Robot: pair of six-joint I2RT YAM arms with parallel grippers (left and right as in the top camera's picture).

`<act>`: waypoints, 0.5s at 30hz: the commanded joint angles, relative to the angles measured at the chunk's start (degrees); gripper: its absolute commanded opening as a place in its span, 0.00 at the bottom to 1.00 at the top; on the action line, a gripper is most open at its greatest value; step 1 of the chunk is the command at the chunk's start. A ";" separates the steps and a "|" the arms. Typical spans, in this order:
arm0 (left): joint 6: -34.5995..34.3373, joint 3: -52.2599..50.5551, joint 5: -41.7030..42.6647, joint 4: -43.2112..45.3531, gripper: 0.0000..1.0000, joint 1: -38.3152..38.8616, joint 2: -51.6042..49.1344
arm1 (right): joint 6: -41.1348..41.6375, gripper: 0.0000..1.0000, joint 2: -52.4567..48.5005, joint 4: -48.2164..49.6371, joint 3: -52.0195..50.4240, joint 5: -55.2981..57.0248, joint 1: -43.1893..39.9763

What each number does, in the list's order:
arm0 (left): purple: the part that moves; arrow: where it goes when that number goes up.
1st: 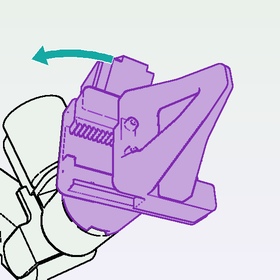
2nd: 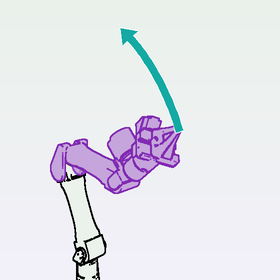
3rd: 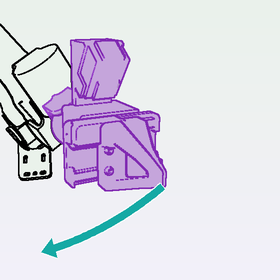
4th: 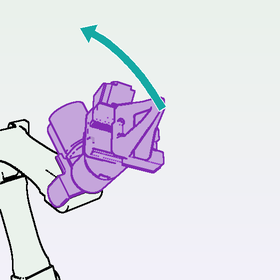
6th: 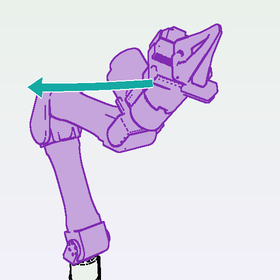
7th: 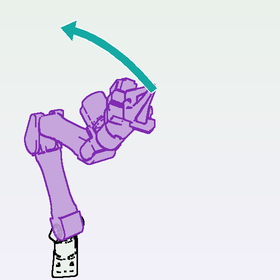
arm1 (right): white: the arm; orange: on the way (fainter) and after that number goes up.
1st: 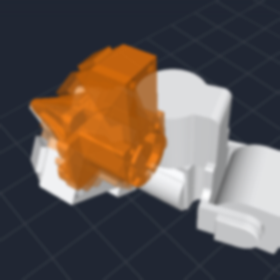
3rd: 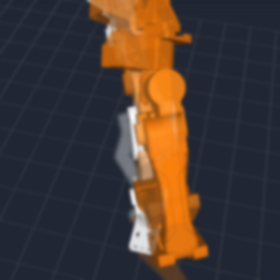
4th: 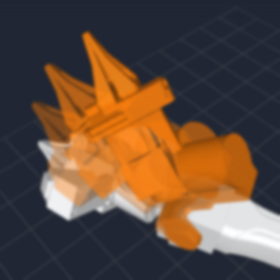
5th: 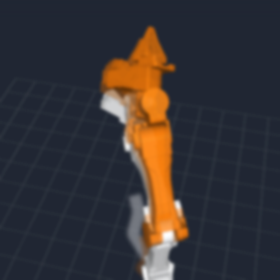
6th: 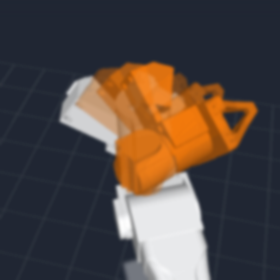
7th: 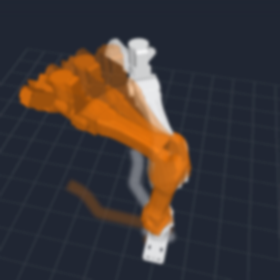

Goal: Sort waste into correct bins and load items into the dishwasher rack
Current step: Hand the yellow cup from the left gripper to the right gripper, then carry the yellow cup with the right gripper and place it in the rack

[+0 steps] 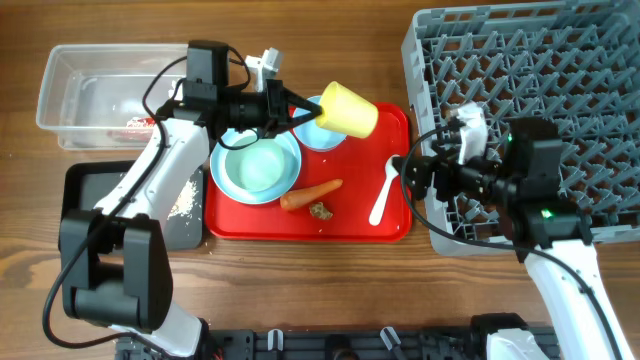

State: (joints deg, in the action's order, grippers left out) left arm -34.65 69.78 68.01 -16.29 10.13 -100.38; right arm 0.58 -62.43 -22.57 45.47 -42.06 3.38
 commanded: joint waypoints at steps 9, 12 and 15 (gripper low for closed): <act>-3.17 0.59 7.63 0.68 0.04 4.57 0.83 | -2.10 1.00 -6.71 10.67 1.44 -19.19 -0.02; -3.41 0.59 7.65 1.77 0.04 5.35 0.83 | -2.08 1.00 -7.98 11.54 1.44 -19.85 -0.02; -4.02 0.59 7.63 1.97 0.04 5.75 0.83 | -2.10 1.00 -8.94 12.59 1.44 -22.25 -0.02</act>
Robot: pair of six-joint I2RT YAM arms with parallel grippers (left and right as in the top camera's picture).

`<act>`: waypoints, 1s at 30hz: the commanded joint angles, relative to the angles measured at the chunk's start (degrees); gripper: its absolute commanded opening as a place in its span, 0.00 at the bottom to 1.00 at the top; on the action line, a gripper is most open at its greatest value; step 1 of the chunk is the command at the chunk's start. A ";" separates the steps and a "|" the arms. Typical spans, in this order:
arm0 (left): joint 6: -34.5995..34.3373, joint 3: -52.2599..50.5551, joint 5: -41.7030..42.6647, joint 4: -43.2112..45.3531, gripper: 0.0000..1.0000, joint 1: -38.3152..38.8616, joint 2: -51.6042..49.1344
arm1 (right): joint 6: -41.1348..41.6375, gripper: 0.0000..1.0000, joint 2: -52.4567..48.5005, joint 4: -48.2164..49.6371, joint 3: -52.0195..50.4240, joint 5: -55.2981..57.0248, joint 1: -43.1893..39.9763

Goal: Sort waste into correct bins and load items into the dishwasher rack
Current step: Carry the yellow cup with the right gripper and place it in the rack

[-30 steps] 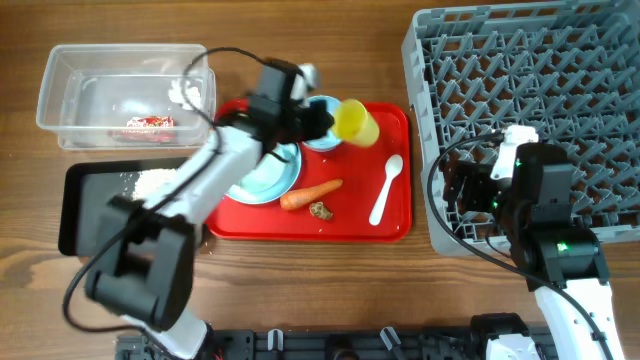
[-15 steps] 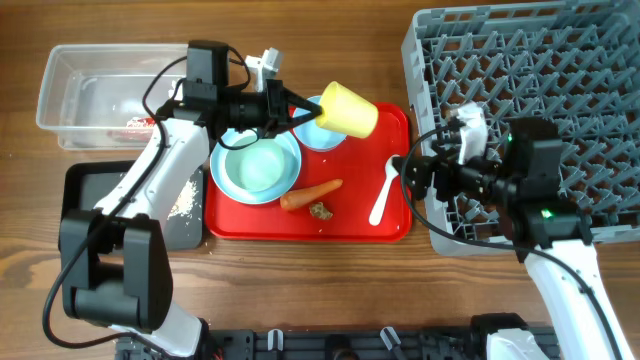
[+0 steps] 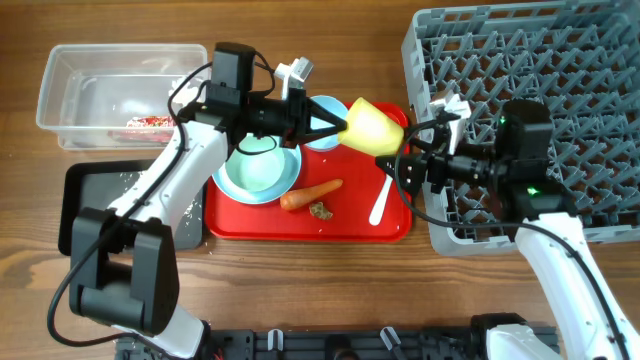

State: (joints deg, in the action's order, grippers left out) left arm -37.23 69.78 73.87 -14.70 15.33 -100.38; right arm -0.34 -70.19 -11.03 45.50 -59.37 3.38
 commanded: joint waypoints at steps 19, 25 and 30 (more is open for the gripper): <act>-2.29 0.59 1.77 0.37 0.04 0.70 0.83 | 2.05 0.72 -1.60 6.45 1.42 -9.01 -0.02; -2.27 0.59 1.77 0.37 0.04 0.70 0.83 | 3.91 0.63 -1.60 6.29 1.42 -4.87 -0.02; -2.25 0.59 1.73 0.37 0.06 0.70 0.83 | 5.31 0.58 -1.60 6.27 1.42 -3.34 -0.02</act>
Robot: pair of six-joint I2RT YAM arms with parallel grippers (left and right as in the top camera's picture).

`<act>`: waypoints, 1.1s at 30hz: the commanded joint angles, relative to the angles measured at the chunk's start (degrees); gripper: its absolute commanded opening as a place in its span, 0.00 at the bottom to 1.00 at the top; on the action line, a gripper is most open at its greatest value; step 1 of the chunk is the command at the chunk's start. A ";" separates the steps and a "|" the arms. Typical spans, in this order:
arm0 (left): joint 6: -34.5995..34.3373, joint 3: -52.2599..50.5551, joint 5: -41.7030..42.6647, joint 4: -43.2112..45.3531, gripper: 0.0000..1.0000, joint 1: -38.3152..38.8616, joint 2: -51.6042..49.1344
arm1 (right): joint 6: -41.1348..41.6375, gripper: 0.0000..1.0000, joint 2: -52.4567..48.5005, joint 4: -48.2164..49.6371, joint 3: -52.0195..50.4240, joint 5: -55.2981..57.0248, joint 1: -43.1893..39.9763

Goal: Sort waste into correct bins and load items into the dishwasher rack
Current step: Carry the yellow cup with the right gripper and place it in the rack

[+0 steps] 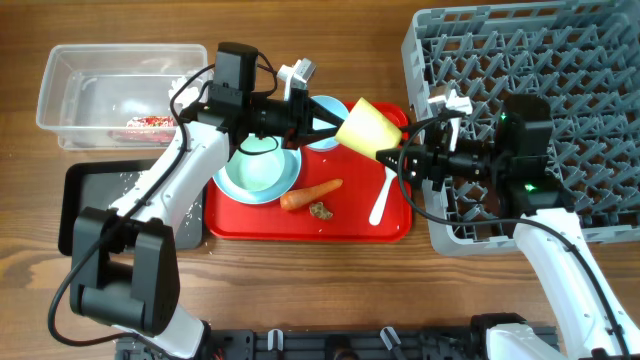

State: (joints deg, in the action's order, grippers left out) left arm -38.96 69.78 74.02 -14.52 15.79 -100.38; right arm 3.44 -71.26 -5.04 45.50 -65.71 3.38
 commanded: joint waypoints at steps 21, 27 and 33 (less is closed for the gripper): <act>13.31 0.59 -51.01 -27.30 0.24 -0.94 3.19 | 5.03 0.52 5.42 -28.52 11.34 43.50 -4.00; 15.10 0.59 -61.86 -32.87 0.23 -1.88 8.52 | 4.00 0.51 4.24 -44.65 24.50 50.12 -15.37; 16.09 0.59 -64.13 -32.89 0.24 -1.88 13.84 | 4.22 0.51 0.79 -50.45 29.86 54.84 -28.33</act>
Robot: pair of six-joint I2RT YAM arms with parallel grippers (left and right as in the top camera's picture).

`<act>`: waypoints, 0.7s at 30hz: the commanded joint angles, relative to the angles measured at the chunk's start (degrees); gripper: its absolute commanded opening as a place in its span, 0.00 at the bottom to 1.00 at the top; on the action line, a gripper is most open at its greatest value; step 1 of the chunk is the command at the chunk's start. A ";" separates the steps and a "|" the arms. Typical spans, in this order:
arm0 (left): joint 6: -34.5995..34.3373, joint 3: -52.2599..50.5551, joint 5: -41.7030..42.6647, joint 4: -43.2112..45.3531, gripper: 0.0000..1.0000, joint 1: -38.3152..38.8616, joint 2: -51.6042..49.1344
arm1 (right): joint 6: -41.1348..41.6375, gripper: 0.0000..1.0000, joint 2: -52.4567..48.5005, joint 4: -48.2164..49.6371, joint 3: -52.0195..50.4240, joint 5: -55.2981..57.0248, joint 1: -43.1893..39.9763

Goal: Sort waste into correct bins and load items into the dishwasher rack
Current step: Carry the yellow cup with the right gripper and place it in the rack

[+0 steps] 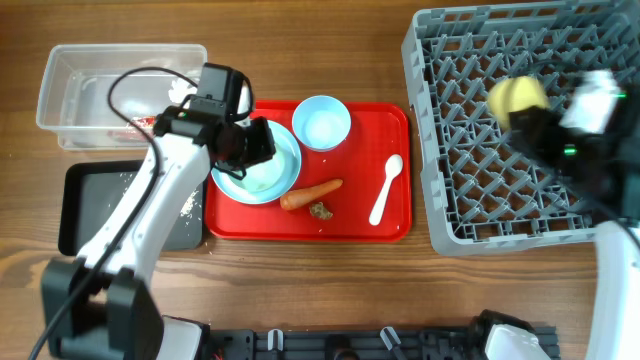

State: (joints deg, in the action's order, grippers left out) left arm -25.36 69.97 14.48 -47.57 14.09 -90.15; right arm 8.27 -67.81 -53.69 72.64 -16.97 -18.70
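Note:
The yellow cup (517, 96) hangs over the grey dishwasher rack (470, 205), near its upper right part, and my right gripper (526, 110) is shut on it; that arm is blurred. My left gripper (258, 143) points down over the large light-blue bowl (250, 178) at the left of the red tray (398, 228); its jaws are too dark to read. On the tray also lie a small light-blue bowl (321, 122), a carrot (310, 194), a brown food scrap (320, 210) and a white spoon (385, 190).
A clear plastic bin (120, 60) with a bit of red waste stands at the back left. In front of it lies a black tray (90, 205) with pale crumbs at its right side. The rack fills the right of the table.
The yellow cup has gone from above the tray's right edge, where both grippers met at it, to over the rack in my right gripper. My left gripper has let go and is back over the large bowl.
My left gripper first held the yellow cup above the small bowl, while the right one waited at the rack's left edge. Then the cup was further right, close to the right gripper, then between both. Now the right gripper alone holds it over the rack.

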 commanded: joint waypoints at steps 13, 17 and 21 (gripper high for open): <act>2.47 0.39 -6.25 -0.07 0.24 -0.17 5.07 | 4.79 0.51 -17.16 -1.99 2.73 9.27 -25.73; 2.47 0.39 -6.23 -0.07 0.24 -0.17 5.07 | 5.84 0.51 -19.69 -1.07 2.73 8.83 -27.52; 2.45 0.39 -6.23 -0.07 0.24 -0.15 5.07 | 5.84 0.53 -21.20 -0.17 2.73 8.26 -27.45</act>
State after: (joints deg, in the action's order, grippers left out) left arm -24.03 69.97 9.17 -47.62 14.09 -85.80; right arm 12.86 -87.79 -54.70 74.52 -8.69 -46.28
